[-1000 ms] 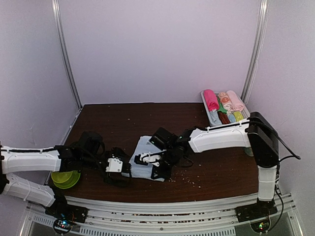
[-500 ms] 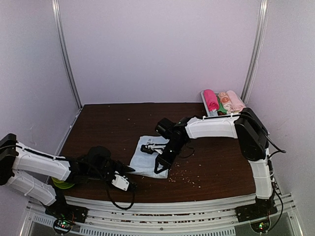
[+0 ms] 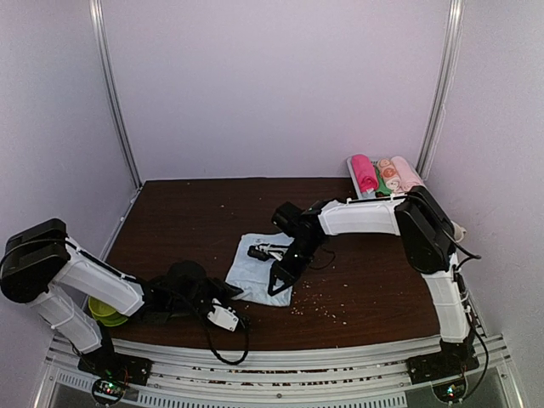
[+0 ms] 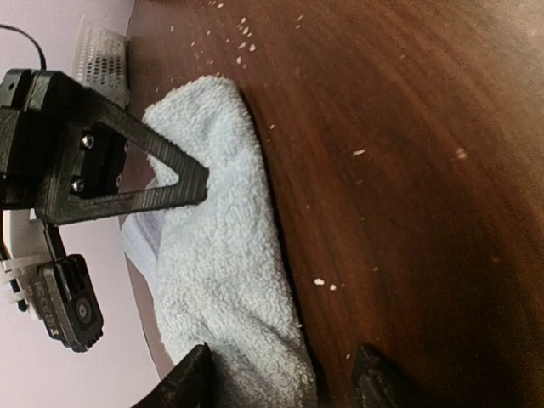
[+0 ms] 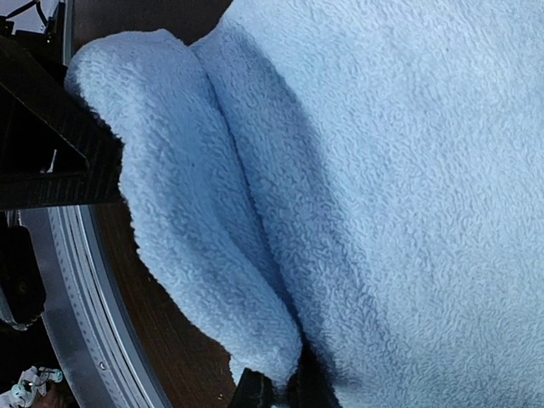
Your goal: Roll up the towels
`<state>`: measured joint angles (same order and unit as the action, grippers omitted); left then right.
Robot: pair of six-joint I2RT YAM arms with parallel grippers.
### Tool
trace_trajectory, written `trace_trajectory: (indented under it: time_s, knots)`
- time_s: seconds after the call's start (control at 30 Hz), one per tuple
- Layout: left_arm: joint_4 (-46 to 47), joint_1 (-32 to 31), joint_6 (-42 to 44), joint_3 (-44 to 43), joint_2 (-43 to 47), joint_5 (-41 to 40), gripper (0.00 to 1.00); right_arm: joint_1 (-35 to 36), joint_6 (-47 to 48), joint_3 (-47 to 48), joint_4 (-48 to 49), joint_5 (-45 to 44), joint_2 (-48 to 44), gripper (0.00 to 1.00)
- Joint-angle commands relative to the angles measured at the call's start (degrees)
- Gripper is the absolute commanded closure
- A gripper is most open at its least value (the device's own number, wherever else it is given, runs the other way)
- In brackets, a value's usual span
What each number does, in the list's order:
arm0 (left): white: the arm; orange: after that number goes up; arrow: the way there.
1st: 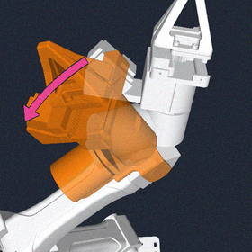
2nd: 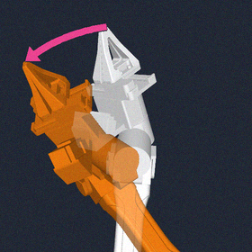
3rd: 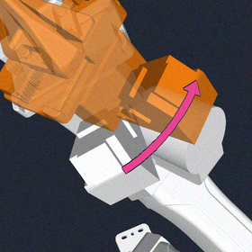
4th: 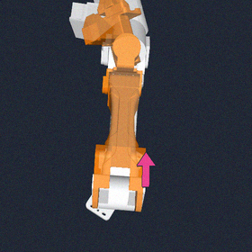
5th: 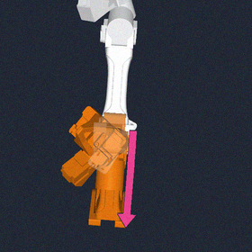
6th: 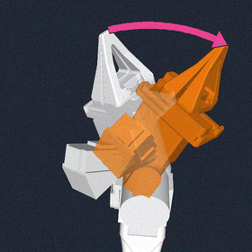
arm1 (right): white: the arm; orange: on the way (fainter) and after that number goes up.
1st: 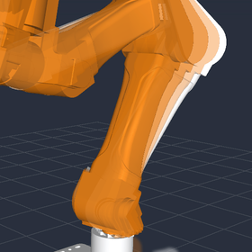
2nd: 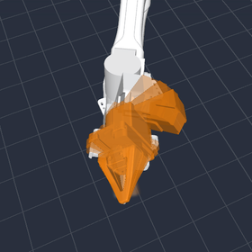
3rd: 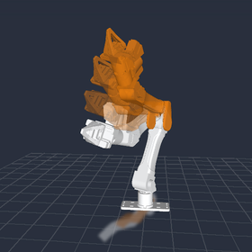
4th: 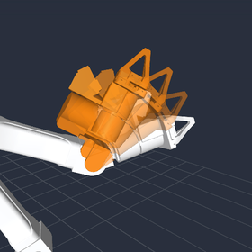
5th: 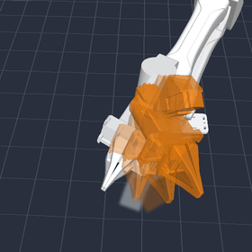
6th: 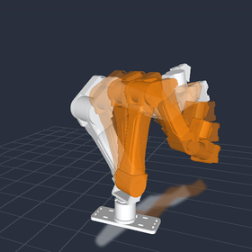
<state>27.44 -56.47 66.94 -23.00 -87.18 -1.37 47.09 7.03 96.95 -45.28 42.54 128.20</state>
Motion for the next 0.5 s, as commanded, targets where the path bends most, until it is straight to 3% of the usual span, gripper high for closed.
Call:
trace_trajectory:
  time_s: [0.0,0.13,0.3,0.47]
  knots:
    - [12.8,-0.3,0.7,3.4,-1.0,-3.8,0.39,-0.7,0.4,1.9,-1.1,-0.2,2.4,0.98]
    - [17.6,-0.3,0.6,8.1,4.7,1.3,0.33,-0.8,1.4,2.5,-2.4,0.4,3.3,0.98]
    - [2.7,-0.2,-1.7,3.9,13.2,8.2,0.28,-1.0,2.2,2.7,-3.5,0.6,3.6,0.98]
    - [-2.7,-0.2,-0.4,-0.8,8.2,6.7,0.28,-1.3,2.2,3.0,-3.7,0.7,3.6,0.98]
